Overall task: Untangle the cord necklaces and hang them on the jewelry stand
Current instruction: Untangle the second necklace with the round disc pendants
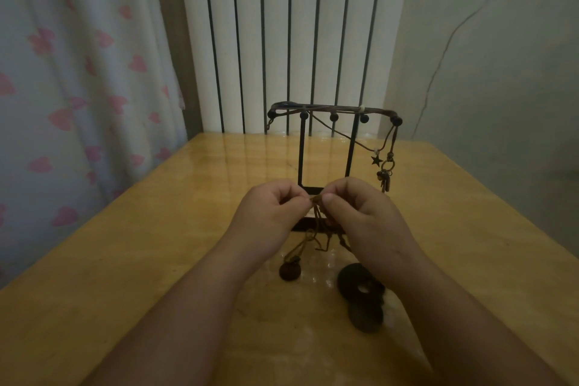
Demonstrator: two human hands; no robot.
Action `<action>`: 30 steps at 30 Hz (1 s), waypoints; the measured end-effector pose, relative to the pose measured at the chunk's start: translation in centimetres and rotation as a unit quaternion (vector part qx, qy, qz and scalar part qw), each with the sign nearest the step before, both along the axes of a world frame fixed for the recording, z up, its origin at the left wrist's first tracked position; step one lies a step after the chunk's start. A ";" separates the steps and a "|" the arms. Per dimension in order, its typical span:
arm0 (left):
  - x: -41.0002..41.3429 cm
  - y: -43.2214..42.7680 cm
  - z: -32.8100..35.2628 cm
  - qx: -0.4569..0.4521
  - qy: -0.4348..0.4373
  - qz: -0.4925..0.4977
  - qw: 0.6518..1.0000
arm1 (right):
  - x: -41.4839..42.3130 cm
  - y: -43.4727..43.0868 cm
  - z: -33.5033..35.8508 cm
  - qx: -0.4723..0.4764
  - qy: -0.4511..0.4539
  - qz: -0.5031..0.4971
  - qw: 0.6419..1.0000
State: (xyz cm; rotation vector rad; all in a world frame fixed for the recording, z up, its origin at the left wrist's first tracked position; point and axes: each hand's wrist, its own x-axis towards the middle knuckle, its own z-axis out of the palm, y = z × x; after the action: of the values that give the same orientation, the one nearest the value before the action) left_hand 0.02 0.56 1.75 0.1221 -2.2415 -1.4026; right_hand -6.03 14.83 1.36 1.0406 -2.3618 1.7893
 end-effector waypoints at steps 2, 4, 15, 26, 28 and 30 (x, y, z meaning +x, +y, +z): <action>0.0 -0.1 0.0 0.016 0.000 0.003 1.000 | -0.2 0.1 -0.1 0.001 -0.025 0.014 1.000; 0.0 -0.2 0.0 0.015 -0.003 0.005 1.000 | -0.3 0.1 -0.2 0.010 -0.011 0.006 1.000; 0.0 0.0 -0.2 -0.067 0.001 0.009 0.998 | -0.4 0.2 0.1 0.132 0.177 -0.046 0.974; -0.2 0.0 -0.6 -0.091 -0.008 0.015 0.996 | -0.3 0.3 0.2 0.188 0.193 -0.044 0.962; -0.2 0.0 -0.7 -0.102 -0.010 0.026 0.994 | -0.2 0.2 0.2 0.196 0.195 -0.044 0.960; -0.2 0.2 -0.7 -0.120 -0.005 0.042 0.992 | -0.2 0.2 0.2 0.204 0.198 -0.043 0.958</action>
State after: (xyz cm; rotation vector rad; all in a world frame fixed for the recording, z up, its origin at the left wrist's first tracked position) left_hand -0.13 0.74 1.00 0.1410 -2.3635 -1.0829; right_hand -6.20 14.99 1.60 1.1726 -2.5048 0.9625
